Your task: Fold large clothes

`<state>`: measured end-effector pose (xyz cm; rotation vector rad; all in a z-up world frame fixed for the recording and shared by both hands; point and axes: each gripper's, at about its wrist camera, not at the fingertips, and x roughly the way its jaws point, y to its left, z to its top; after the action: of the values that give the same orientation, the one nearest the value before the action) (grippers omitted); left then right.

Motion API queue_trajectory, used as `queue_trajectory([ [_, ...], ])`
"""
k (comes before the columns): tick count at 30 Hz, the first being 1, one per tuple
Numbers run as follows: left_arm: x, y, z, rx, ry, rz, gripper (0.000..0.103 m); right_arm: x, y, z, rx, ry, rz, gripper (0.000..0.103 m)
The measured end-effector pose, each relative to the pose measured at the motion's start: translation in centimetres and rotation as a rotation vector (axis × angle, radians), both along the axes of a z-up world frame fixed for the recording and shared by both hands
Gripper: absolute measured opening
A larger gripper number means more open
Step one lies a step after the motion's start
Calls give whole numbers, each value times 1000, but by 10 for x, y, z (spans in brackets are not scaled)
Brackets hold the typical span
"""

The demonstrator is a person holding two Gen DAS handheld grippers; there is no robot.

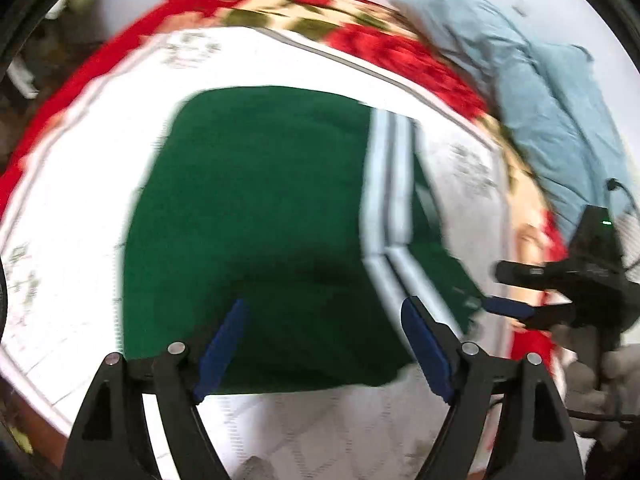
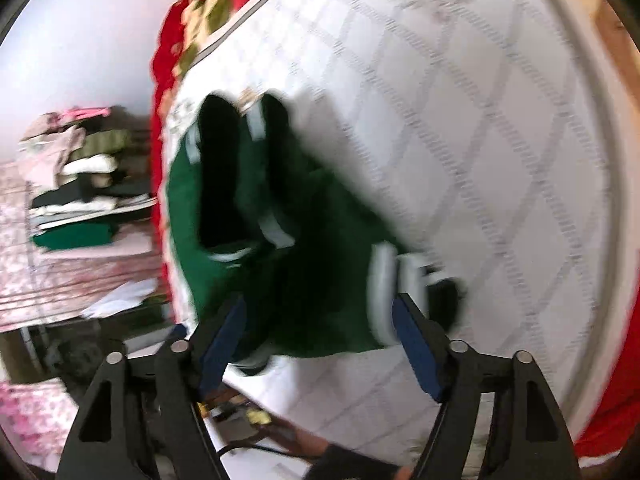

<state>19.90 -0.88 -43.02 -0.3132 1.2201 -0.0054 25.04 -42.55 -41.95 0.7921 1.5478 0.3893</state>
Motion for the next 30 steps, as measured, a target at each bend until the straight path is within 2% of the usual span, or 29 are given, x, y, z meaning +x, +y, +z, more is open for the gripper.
queue_trajectory([
  [1, -4, 8, -2, 15, 6, 21, 87, -1, 8, 1, 23, -2, 8, 86],
  [2, -6, 16, -6, 29, 21, 43, 88, -2, 18, -1, 37, 1, 19, 90],
  [6, -8, 41, -28, 94, 95, 90, 88, 1, 52, -29, 55, 87, 68, 92],
  [7, -7, 46, -32, 107, 107, 104, 88, 3, 60, -37, 63, 109, 84, 81],
  [8, -8, 47, -33, 111, 110, 117, 88, 4, 67, -39, 55, 95, 87, 55],
  [9, -9, 51, -35, 107, 115, 137, 88, 7, 71, -39, 10, 79, 92, 18],
  [10, -9, 53, -36, 102, 120, 150, 88, 8, 71, -43, -26, 85, 88, 18],
  [13, -11, 59, -39, 124, 134, 175, 88, 7, 51, -64, -119, 153, -6, 18],
  [14, -13, 60, -41, 140, 137, 182, 88, 7, 43, -74, -127, 191, -42, 19],
  [16, -14, 63, -41, 195, 144, 195, 88, 7, 40, -75, -96, 223, -67, 20],
  [18, -15, 64, -38, 232, 127, 198, 88, 10, 40, -53, -122, 179, -49, 25],
  [21, -12, 62, -41, 306, 113, 191, 88, 17, 37, -9, -245, 39, -6, 25],
  [23, -5, 59, -51, 368, 118, 174, 88, 25, 41, 15, -214, -53, 14, 25],
  [24, -1, 57, -61, 395, 129, 158, 88, 31, 47, 22, -164, -86, 34, 30],
  [25, 1, 57, -68, 403, 138, 146, 89, 38, 56, 24, -119, -105, 61, 43],
  [26, 4, 56, -77, 409, 151, 138, 89, 46, 67, 24, -98, -117, 85, 51],
  [27, 7, 55, -81, 409, 155, 136, 89, 51, 76, 24, -91, -133, 104, 66],
  [28, 9, 55, -83, 409, 152, 136, 89, 59, 90, 21, -82, -161, 140, 77],
  [30, 12, 53, -84, 412, 150, 136, 90, 73, 111, 7, -134, -162, 193, 77],
])
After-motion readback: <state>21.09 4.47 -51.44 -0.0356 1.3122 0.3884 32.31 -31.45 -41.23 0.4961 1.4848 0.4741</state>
